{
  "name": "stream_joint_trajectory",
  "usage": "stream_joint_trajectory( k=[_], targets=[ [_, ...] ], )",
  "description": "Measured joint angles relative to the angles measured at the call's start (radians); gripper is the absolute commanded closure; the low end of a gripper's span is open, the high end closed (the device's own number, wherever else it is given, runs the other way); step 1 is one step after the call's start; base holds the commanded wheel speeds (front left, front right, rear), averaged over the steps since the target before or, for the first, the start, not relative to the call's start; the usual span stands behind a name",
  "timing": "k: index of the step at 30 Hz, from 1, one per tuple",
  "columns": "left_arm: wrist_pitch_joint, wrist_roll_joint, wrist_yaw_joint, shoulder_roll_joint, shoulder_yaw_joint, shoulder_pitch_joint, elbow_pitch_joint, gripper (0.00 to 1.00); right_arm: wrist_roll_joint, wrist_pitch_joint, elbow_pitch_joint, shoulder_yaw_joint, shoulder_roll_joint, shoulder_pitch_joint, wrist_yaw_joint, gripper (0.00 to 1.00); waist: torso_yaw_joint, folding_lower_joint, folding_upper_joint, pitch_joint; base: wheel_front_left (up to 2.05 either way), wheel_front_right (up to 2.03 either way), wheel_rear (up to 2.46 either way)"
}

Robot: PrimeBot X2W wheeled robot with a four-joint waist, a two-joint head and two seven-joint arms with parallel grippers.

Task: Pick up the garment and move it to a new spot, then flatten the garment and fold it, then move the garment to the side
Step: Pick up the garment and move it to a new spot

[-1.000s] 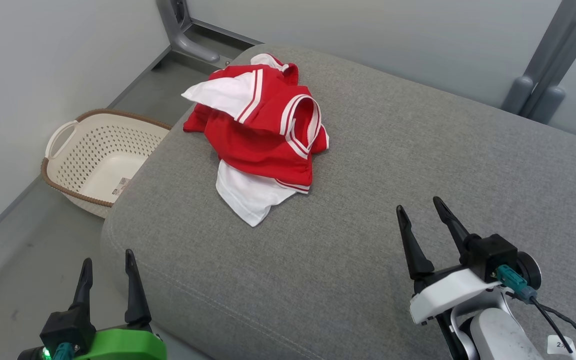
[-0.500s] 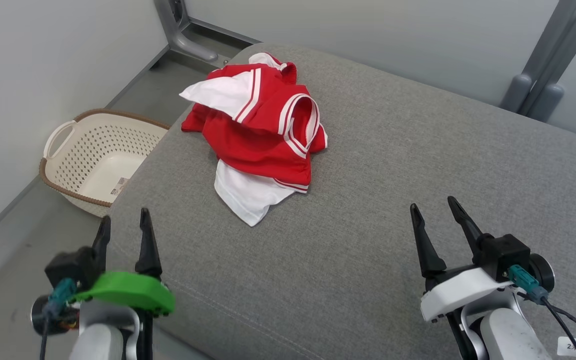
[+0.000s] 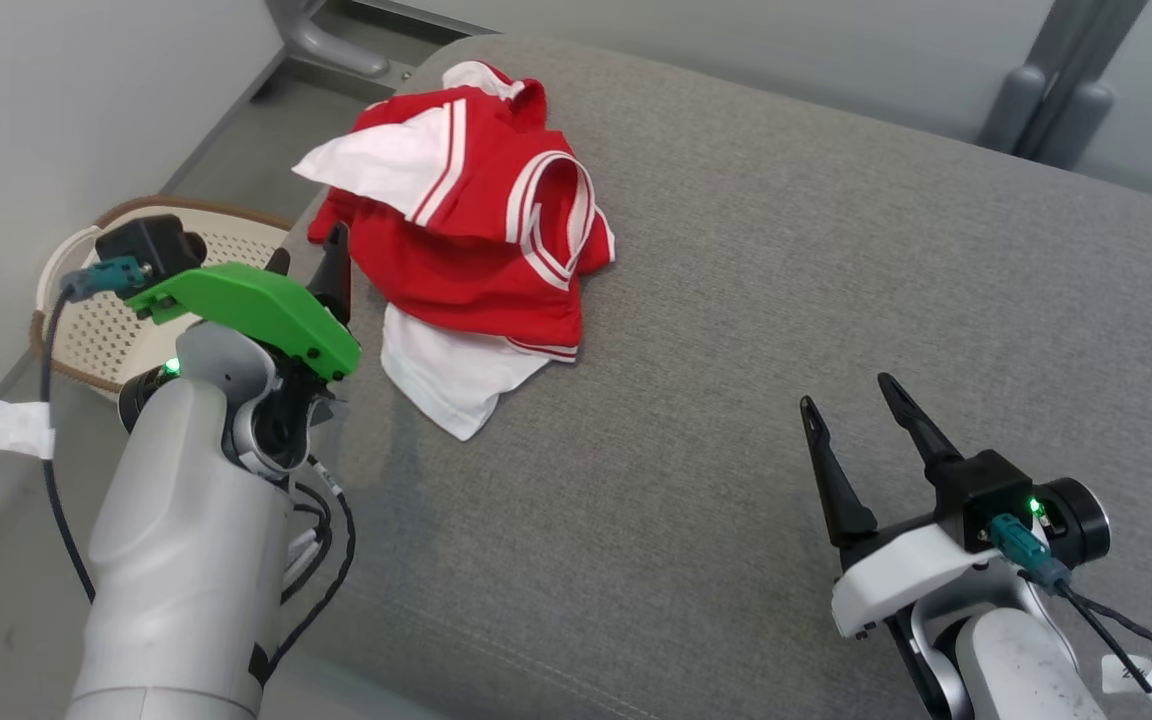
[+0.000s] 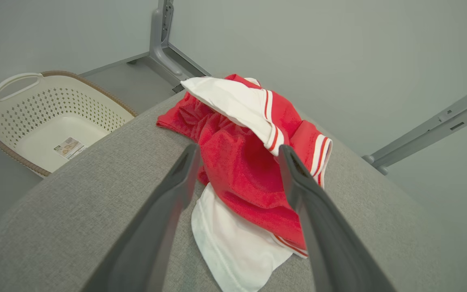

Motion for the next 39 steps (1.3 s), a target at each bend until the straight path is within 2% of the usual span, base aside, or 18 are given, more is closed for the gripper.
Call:
stream_joint_trajectory(
  k=[1, 5, 12, 18, 19, 20, 30, 39],
  targets=[
    [0.001, -0.035, -0.003, -0.001, 0.008, -0.024, 0.027, 0.0, -0.005, 0.008, -0.013, 0.002, -0.001, -0.003, 0.0, 0.0, -0.013, 0.0, 0.0, 0.007, 0.0, 0.0, 0.0],
    [-0.003, -0.055, 0.0, 0.001, 0.025, -0.1, 0.121, 0.0, -0.023, 0.03, -0.053, 0.01, 0.0, -0.018, 0.0, 0.0, -0.068, 0.0, 0.0, 0.037, 0.0, 0.0, 0.0],
    [-0.007, -0.065, 0.017, 0.058, 0.049, -0.174, 0.261, 0.0, -0.044, 0.042, -0.092, -0.01, -0.001, -0.018, 0.0, 0.0, -0.168, 0.0, 0.0, 0.099, 0.0, 0.0, 0.0],
    [-0.001, -0.083, 0.004, 0.073, 0.059, -0.197, 0.337, 0.0, -0.035, 0.039, -0.098, -0.012, -0.002, -0.011, 0.0, 0.0, -0.244, 0.0001, 0.0, 0.137, 0.0, 0.0, 0.0],
    [-0.005, -0.074, 0.003, 0.081, 0.048, -0.201, 0.347, 0.57, -0.029, 0.036, -0.097, -0.012, -0.002, -0.01, 0.0, 0.0, -0.256, 0.0, 0.0, 0.14, 0.0, 0.0, 0.0],
    [-0.017, -0.065, 0.001, 0.089, 0.042, -0.204, 0.35, 1.0, -0.025, 0.034, -0.096, -0.011, -0.002, -0.01, 0.0, 0.0, -0.264, 0.0, 0.0, 0.142, 0.0, 0.0, 0.0],
    [-0.132, -0.003, -0.018, 0.149, -0.005, -0.297, 0.342, 1.0, 0.034, -0.009, -0.035, -0.006, -0.002, -0.01, 0.0, 0.0, -0.292, 0.0, 0.0, 0.081, 0.0, 0.0, 0.0],
    [-0.152, 0.093, -0.049, 0.156, -0.11, -0.466, 0.2, 1.0, 0.109, -0.056, 0.027, 0.012, -0.002, 0.007, 0.0, 0.0, -0.318, 0.0, 0.0, -0.041, 0.0, 0.0, 0.0]
  ],
)
